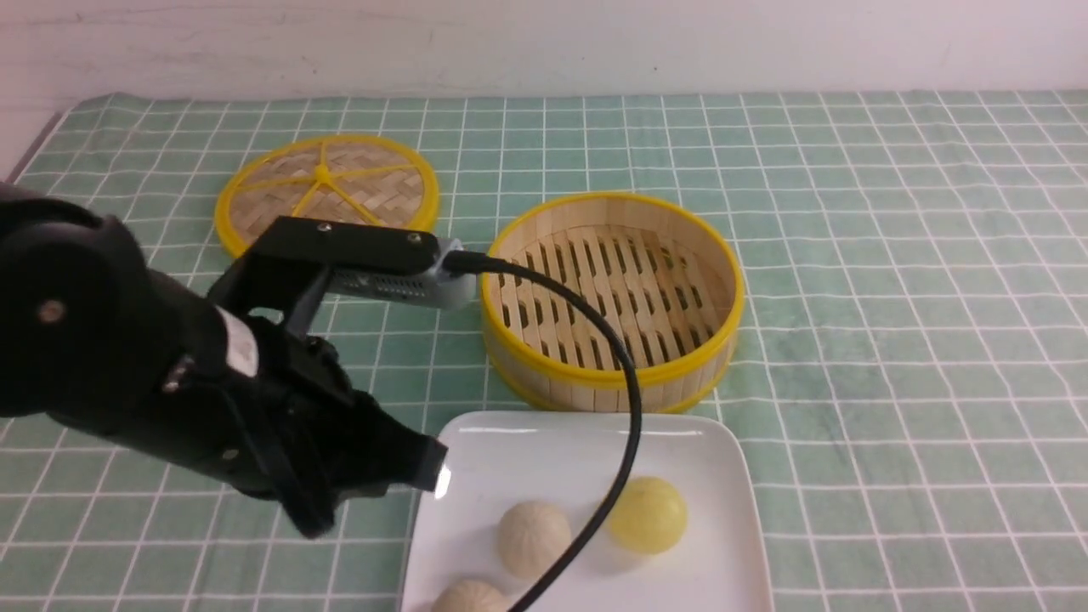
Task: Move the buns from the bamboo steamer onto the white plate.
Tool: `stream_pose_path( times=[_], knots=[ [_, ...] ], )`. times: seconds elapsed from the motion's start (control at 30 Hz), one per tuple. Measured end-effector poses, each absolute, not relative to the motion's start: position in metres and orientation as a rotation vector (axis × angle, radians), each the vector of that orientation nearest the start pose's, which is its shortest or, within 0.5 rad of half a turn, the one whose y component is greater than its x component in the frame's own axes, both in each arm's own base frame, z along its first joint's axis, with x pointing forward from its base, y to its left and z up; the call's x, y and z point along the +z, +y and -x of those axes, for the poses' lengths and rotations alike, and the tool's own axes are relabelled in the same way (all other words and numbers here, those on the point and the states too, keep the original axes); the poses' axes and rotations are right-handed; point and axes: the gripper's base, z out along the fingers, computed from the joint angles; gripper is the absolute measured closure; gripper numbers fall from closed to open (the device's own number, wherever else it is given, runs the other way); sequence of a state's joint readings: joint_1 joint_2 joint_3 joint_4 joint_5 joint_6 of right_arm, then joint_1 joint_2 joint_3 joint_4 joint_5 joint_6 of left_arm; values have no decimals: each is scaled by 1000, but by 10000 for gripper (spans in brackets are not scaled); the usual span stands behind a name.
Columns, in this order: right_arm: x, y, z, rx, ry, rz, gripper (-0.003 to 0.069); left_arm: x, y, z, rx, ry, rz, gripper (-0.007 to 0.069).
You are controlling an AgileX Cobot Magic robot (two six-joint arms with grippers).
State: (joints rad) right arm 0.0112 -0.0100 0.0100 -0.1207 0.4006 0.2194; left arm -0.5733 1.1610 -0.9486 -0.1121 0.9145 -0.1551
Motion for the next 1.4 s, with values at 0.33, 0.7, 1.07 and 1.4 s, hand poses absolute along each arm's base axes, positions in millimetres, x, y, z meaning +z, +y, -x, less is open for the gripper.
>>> stream_pose_path(
  times=[0.33, 0.7, 1.07, 1.4],
  knots=[
    [175, -3, -52, 51, 1875, -131, 617, 421, -65, -95, -433, 2255, -479, 617],
    [175, -3, -52, 57, 1875, -136, 603, 386, -12, -11, -536, 2038, -404, 617],
    [175, -3, -52, 57, 1875, -136, 587, 311, -38, -47, -801, 1670, -201, 612],
    [175, -3, -52, 59, 1875, -138, 572, 279, -41, -58, -797, 1626, -150, 605]
  ],
)
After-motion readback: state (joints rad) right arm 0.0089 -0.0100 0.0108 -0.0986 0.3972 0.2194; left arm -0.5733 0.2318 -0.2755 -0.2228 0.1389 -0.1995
